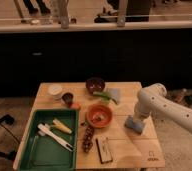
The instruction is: Wipe table surface with sponge
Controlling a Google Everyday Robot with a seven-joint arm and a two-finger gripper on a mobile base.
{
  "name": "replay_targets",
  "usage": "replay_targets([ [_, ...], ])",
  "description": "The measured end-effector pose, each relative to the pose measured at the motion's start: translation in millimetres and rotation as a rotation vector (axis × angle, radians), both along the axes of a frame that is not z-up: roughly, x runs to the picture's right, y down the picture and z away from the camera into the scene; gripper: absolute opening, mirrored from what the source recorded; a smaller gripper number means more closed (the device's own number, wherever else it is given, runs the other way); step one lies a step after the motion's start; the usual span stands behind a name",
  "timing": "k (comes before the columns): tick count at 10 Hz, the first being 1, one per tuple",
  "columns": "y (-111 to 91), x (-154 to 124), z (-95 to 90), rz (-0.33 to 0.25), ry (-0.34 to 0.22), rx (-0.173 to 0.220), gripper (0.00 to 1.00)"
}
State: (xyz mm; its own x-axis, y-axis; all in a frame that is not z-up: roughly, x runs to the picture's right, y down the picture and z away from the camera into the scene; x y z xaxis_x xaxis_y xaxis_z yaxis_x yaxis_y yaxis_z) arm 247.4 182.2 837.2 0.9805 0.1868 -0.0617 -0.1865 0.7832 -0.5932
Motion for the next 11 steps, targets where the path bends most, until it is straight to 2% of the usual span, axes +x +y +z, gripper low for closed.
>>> replay_targets([
  [4, -8.2, -4.9, -3.1, 0.010, 0.028, 0.007, 0.77],
  [5, -9.0, -5.1, -2.1, 0.017, 0.031, 0.006, 0.80],
  [11, -4.3, -0.7, -2.1, 0.079, 0.063, -0.020, 0.80],
])
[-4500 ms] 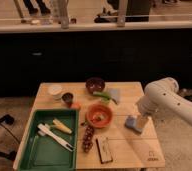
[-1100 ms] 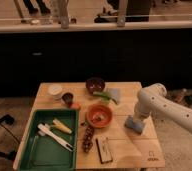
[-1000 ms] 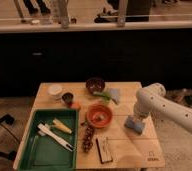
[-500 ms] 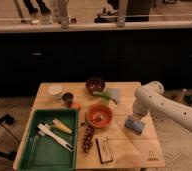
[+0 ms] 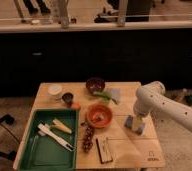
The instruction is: Wipe table surface with sponge
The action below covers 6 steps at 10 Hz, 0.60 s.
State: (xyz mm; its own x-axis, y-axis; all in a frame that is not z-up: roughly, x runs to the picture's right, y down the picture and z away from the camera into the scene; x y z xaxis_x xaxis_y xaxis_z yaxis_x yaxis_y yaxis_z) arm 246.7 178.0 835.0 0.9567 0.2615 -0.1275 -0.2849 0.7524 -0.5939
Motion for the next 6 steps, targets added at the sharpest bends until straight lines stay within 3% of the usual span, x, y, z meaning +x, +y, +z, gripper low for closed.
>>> replay_targets([
  [6, 22, 1, 13.3, 0.047, 0.063, -0.009, 0.80],
])
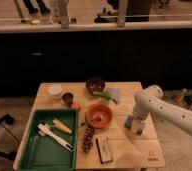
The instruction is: Wipe table surface with sponge
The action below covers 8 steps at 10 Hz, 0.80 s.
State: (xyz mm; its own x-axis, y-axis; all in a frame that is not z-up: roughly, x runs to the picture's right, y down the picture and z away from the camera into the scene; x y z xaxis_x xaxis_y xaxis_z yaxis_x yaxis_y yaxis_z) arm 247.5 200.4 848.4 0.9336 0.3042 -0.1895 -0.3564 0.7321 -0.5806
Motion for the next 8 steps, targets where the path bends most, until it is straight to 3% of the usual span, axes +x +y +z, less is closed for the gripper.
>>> replay_targets([
  [2, 6, 2, 3.2, 0.007, 0.003, -0.006, 0.80],
  [4, 14, 5, 8.2, 0.014, 0.006, -0.011, 0.69],
  [8, 18, 10, 6.6, 0.003, -0.001, -0.007, 0.28],
])
